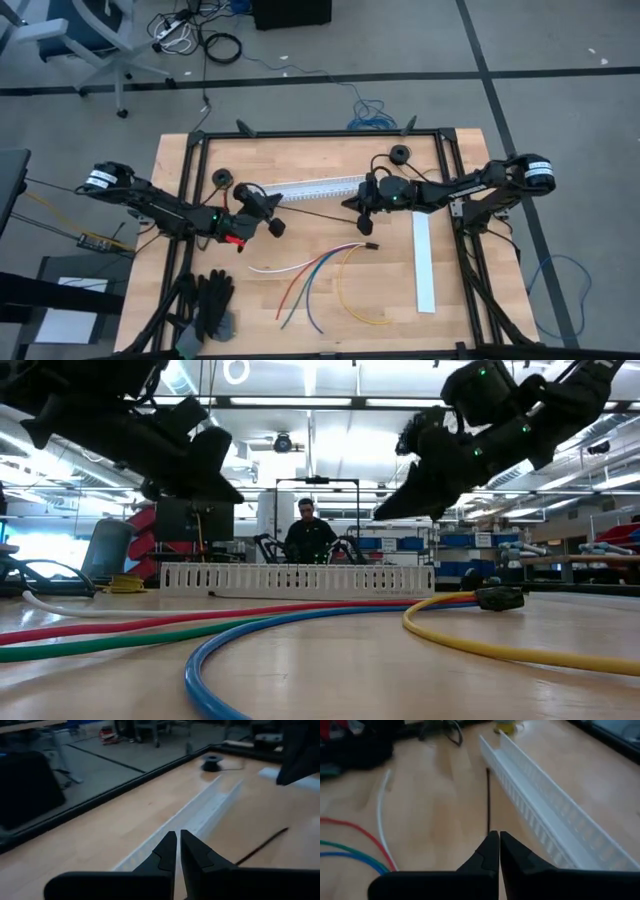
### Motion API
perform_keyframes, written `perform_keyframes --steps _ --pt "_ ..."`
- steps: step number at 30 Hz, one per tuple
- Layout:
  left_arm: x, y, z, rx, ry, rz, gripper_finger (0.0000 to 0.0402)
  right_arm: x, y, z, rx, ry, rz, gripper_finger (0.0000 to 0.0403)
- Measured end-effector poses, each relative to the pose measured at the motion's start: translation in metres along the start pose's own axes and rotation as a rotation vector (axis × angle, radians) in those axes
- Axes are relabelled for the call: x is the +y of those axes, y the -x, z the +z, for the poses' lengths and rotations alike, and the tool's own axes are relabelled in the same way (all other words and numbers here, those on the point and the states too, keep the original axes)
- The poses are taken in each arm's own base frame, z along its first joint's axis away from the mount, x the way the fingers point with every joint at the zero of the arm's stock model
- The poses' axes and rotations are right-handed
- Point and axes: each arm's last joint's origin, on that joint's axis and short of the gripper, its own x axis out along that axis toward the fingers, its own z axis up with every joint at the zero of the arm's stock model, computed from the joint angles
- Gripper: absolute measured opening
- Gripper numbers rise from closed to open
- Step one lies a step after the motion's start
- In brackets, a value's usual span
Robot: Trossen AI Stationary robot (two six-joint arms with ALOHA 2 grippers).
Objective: Ziptie cables
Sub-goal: Insert zip tie on the cable wire
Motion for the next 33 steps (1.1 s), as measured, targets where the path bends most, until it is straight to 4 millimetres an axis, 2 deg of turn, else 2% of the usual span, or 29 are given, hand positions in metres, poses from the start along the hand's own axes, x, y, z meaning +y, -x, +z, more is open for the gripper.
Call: perform_keyframes --steps 5,11,17,23,27,33 --pt "-0.004 0.0 0.004 -0.003 0.052 -0.087 0.0 0.005 -0.001 -0.003 0.026 0.002 0.013 0.0" --pt "-0.006 0.0 0.004 0.012 0.093 -0.137 0.0 0.001 -0.007 -0.028 0.213 0.013 -0.047 0.0004" --pt "-0.008 0.001 0.003 0.043 0.111 -0.203 0.0 -0.002 -0.019 -0.055 0.356 0.029 -0.072 0.0037" --pt "-0.008 0.001 0.003 0.054 0.11 -0.225 0.0 -0.003 -0.03 -0.07 0.395 0.024 -0.077 0.0077" --pt "-0.008 0.001 0.003 0.054 0.108 -0.225 0.0 -0.003 -0.031 -0.07 0.384 -0.004 -0.073 0.0095" --pt "-0.008 0.001 0.003 0.056 0.103 -0.224 0.0 0.0 -0.026 -0.055 0.306 -0.032 -0.018 0.0105"
